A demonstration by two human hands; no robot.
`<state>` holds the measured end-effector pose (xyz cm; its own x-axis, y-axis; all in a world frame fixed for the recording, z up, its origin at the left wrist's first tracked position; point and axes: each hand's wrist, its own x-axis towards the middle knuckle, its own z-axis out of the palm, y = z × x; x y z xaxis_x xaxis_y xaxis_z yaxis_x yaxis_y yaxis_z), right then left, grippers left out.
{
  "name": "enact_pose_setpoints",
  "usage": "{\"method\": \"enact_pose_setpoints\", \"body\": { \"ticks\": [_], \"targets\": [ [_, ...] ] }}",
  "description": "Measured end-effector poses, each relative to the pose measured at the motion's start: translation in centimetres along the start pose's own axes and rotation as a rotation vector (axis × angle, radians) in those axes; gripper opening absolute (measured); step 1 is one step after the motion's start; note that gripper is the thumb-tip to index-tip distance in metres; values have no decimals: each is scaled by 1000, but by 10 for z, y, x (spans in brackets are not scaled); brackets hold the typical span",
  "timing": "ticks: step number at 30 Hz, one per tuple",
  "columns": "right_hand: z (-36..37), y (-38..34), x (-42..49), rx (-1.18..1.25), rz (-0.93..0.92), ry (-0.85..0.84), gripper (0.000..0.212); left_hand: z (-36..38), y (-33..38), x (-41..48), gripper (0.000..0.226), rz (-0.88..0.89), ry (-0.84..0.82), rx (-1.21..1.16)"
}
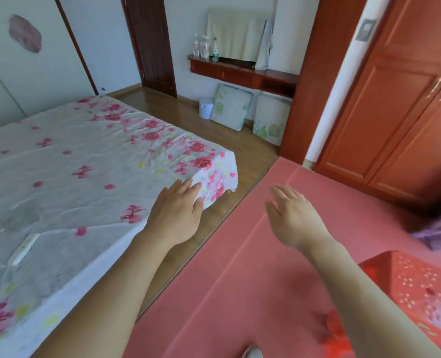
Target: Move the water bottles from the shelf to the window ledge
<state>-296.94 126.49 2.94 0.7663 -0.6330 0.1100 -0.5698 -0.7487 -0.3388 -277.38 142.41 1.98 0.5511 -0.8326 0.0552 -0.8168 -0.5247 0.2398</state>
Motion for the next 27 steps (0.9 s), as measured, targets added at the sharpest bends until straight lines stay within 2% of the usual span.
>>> {"method": "enact_pose_setpoints", "body": {
  "ticks": [4, 9, 14, 21, 27],
  "targets": [
    [-10, 49, 37, 14, 58, -17, 43, 12, 33, 59, 49, 45, -15, -6],
    [-27, 99, 91, 23, 121, -21, 38, 20, 62, 127, 49, 70, -25, -28],
    [-40, 132, 127, 31, 131, -13, 47, 22, 82, 180, 50, 81, -40, -35],
    [-37, 155, 196, 13, 187, -43, 50, 28, 82, 263, 49, 116, -36, -56],
    [-36, 170, 275, -76, 237, -13, 45, 41, 50, 357, 49, 93, -45, -106]
  ]
}}
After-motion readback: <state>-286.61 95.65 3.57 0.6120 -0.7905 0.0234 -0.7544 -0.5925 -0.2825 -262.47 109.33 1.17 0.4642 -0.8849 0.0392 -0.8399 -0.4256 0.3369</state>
